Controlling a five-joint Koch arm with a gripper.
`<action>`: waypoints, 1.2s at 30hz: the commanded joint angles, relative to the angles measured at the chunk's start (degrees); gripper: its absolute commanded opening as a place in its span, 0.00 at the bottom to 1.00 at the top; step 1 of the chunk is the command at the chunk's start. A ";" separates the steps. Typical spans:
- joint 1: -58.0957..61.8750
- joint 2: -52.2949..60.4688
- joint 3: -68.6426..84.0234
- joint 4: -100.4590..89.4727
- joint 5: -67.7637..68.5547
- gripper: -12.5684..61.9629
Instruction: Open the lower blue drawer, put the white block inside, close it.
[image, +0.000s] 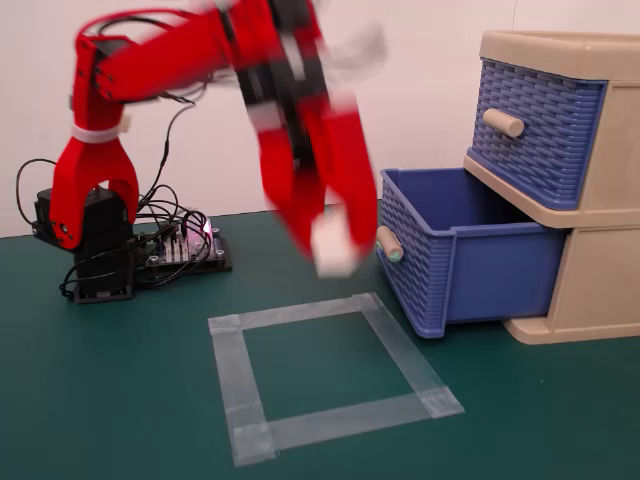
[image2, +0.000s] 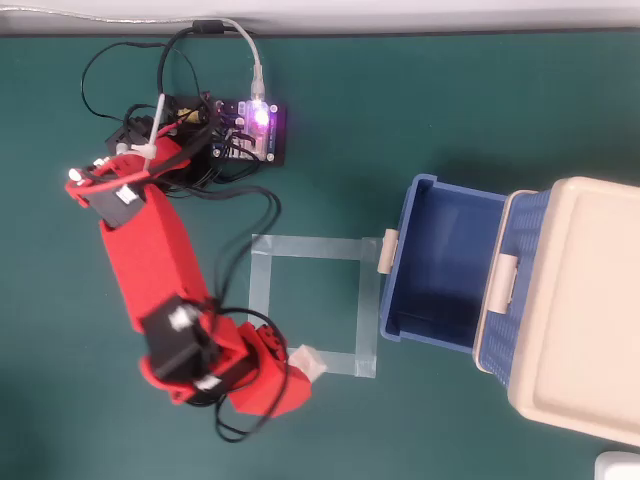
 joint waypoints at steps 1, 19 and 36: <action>-7.38 3.78 -4.57 -0.26 0.26 0.06; -29.62 -11.07 -8.17 -13.89 7.73 0.54; -28.83 7.12 6.94 13.18 -14.77 0.62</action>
